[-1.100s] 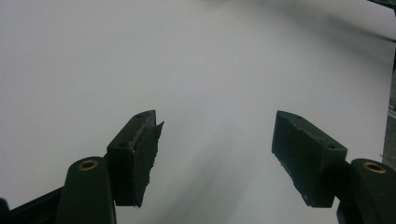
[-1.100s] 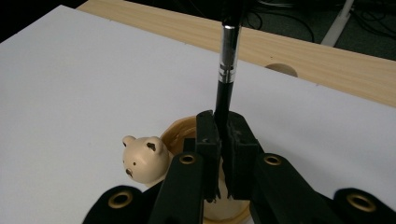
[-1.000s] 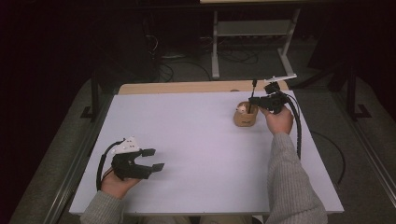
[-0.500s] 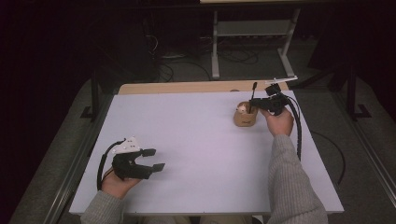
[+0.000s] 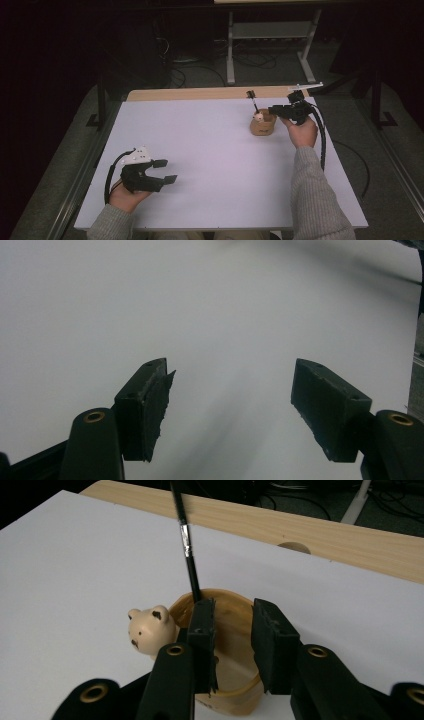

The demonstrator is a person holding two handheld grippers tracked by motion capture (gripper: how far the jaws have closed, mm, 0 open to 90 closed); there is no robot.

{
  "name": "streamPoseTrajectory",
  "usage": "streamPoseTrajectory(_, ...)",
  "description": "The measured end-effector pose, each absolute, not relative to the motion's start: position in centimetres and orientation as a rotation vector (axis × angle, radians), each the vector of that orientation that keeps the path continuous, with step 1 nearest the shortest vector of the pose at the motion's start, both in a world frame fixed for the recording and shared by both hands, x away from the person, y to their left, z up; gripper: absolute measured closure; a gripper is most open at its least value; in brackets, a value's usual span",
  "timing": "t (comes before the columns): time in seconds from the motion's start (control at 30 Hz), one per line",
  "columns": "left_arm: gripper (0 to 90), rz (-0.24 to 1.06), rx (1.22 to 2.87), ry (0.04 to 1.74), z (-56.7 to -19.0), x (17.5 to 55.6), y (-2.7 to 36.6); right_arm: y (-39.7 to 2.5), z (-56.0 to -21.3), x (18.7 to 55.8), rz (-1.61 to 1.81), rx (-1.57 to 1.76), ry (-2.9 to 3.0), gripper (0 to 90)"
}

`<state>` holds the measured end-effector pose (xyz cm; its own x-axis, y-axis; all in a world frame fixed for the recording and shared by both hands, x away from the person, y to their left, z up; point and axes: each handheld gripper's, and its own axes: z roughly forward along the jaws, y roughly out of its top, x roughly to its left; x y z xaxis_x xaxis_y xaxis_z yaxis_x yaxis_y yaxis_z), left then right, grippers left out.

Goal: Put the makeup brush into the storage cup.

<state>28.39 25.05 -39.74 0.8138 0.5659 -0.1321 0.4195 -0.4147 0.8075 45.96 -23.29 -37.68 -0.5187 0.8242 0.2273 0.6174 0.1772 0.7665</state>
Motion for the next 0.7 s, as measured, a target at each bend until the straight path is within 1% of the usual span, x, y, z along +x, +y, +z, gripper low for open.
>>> streamPoseTrajectory(0.4,30.5,0.205,2.077,0.717,-39.6,28.5,24.9,-23.9,-37.1,44.3,1.302,1.353,2.217,59.2)
streamPoseTrajectory(0.7,30.3,0.204,2.074,0.717,-39.6,28.5,25.0,-24.1,-37.1,43.2,1.316,1.325,2.233,53.8)
